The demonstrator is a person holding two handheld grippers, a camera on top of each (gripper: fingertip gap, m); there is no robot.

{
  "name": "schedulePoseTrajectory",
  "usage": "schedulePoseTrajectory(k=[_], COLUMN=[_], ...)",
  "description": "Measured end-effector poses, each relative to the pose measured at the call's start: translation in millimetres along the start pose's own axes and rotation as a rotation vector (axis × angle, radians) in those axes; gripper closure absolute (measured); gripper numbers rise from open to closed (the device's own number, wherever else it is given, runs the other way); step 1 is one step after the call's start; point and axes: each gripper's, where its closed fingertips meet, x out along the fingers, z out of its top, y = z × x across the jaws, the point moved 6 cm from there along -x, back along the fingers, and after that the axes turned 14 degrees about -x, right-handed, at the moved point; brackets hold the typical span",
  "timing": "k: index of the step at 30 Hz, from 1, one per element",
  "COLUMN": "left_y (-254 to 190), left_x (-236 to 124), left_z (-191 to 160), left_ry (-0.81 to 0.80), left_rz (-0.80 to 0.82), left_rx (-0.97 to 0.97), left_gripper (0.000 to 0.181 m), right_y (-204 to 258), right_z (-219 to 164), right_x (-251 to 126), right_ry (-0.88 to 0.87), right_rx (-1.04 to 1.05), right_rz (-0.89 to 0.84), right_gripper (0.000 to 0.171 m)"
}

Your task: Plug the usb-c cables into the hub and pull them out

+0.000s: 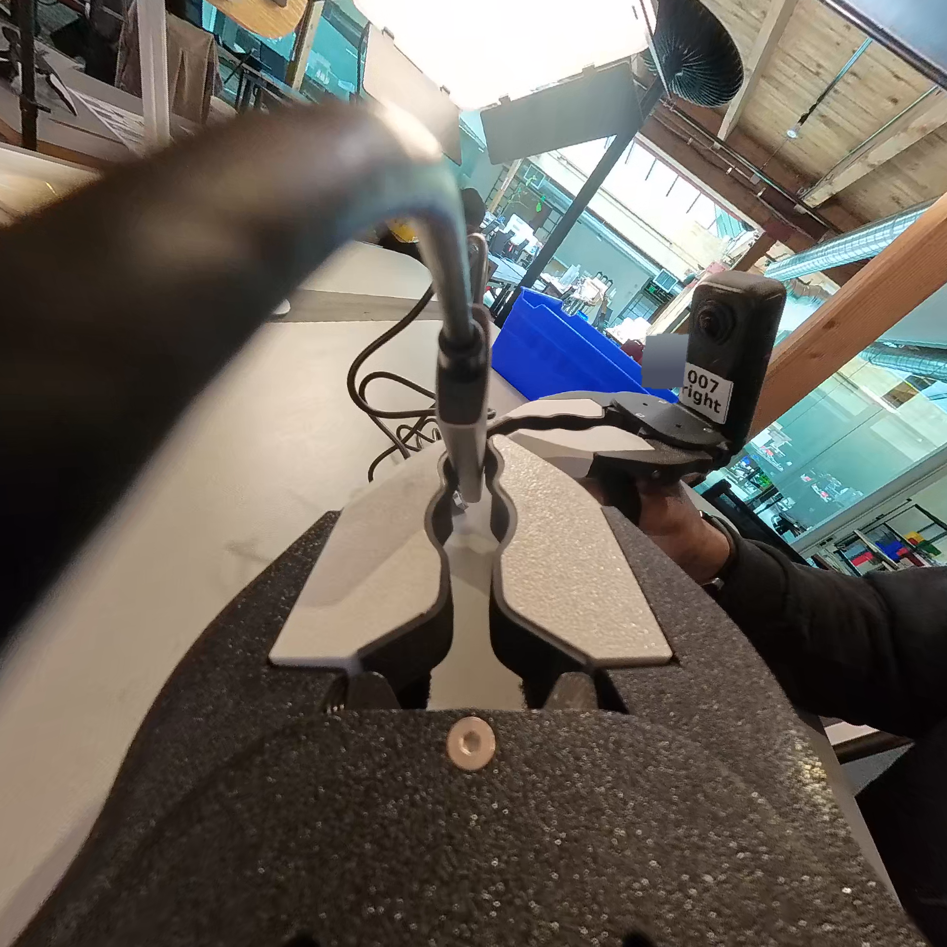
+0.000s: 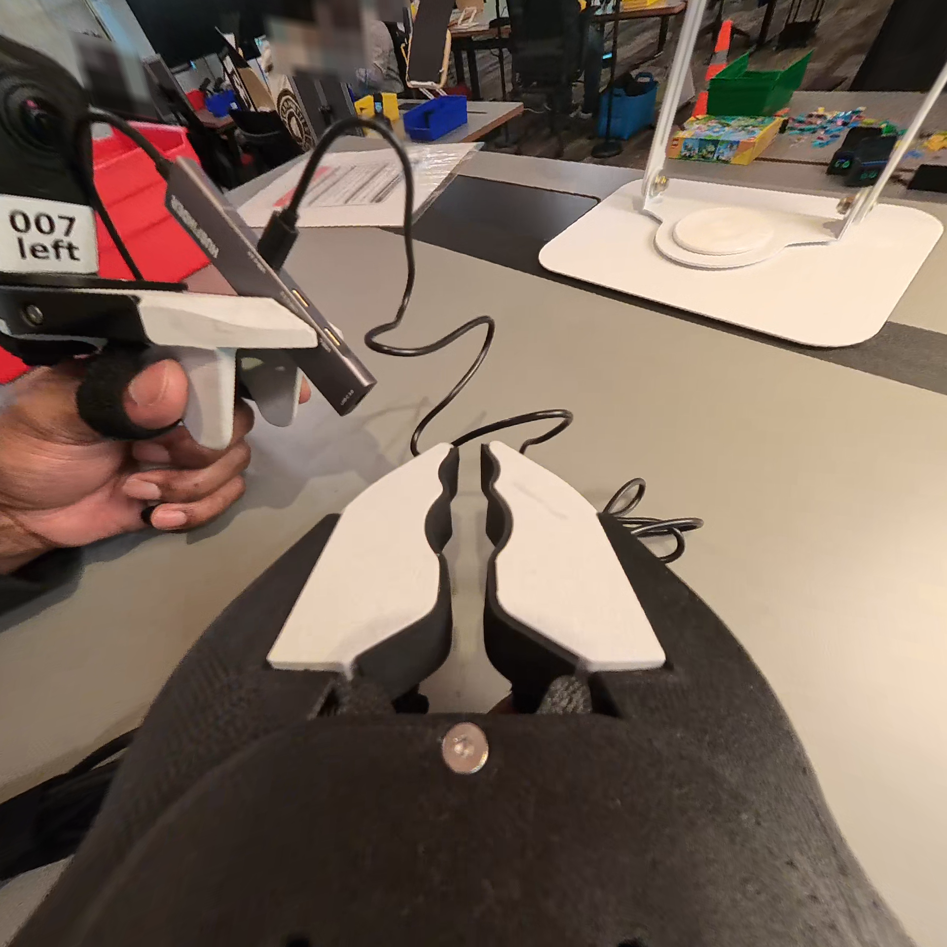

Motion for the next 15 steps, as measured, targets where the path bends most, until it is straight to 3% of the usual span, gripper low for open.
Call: schedulePoseTrajectory(k=[9, 15], left_y=[2.0, 2.6], left_x=[-0.8, -0.7], left_z=[1.4, 1.5], left_ry=[-0.014, -0.013], left_rz=[0.019, 0.02], left_rx=[-0.008, -0.013], left_gripper=[0.171, 0.171], right_y=[-31.8, -26.6], right_z=[-9.8, -12.6], right_x=[-6.4, -1.3], right_ry=[-0.079, 0.021], right_rx=[0.343, 0.283], right_rz=[0.054, -0.005], right_gripper=[0.165, 0.169])
